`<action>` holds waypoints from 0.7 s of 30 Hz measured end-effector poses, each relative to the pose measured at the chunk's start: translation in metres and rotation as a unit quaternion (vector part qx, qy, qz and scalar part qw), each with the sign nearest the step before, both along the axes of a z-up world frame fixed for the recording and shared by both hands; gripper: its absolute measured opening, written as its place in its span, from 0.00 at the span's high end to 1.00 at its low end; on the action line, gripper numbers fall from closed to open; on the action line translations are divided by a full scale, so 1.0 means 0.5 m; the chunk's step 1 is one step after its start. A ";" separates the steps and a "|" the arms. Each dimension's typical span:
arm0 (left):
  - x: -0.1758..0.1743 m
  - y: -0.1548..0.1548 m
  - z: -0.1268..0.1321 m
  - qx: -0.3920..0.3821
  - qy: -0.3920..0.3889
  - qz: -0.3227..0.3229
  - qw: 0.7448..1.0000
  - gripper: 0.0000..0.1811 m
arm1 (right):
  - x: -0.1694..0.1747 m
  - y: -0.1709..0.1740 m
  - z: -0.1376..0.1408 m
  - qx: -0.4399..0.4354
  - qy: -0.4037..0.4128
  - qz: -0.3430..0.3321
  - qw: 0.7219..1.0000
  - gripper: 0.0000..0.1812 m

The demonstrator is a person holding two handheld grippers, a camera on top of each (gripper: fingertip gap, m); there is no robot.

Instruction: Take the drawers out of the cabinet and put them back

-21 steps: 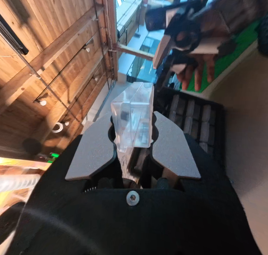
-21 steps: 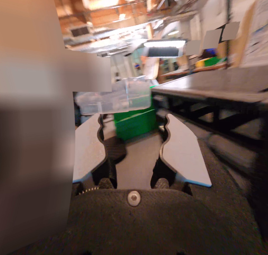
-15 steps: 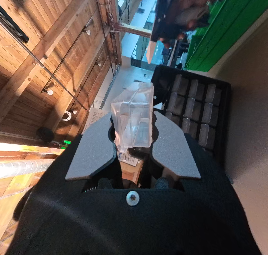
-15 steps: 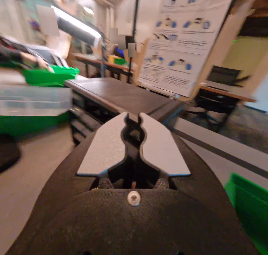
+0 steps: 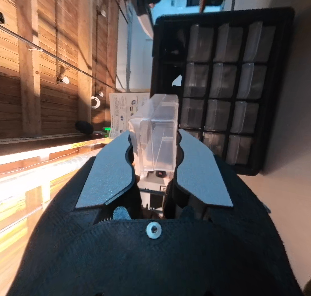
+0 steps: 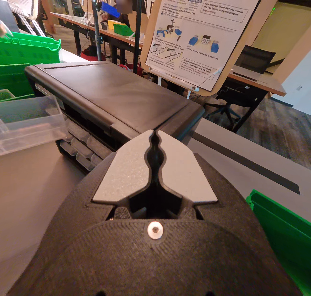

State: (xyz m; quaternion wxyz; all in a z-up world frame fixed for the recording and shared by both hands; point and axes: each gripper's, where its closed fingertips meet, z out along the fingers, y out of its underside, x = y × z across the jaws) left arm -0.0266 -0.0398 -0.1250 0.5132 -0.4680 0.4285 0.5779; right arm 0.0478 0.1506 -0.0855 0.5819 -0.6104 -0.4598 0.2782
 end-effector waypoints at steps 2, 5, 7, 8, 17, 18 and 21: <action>0.011 0.017 -0.009 -0.019 -0.002 0.021 1.000 0.74 | 0.000 0.000 0.000 -0.002 0.001 0.003 1.000 1.00; 0.018 0.036 -0.004 -0.026 -0.012 0.048 0.998 0.74 | 0.000 0.000 0.000 -0.003 -0.001 0.004 1.000 1.00; 0.022 0.040 0.002 -0.029 -0.022 0.064 0.997 0.74 | 0.000 -0.001 0.000 -0.002 -0.005 0.003 1.000 1.00; 0.021 0.040 0.004 -0.031 -0.019 0.078 0.996 0.74 | 0.000 -0.001 0.000 -0.002 -0.006 0.003 1.000 1.00; 0.016 0.040 0.007 -0.042 0.017 0.128 0.991 0.74 | 0.000 -0.001 0.000 -0.002 -0.003 0.000 1.000 1.00; 0.017 0.041 0.008 -0.044 0.023 0.133 0.990 0.74 | 0.000 -0.001 0.000 -0.001 -0.003 -0.001 1.000 1.00; 0.018 0.045 0.006 -0.052 0.027 0.144 0.988 0.74 | 0.000 -0.001 0.000 -0.002 -0.003 -0.001 1.000 1.00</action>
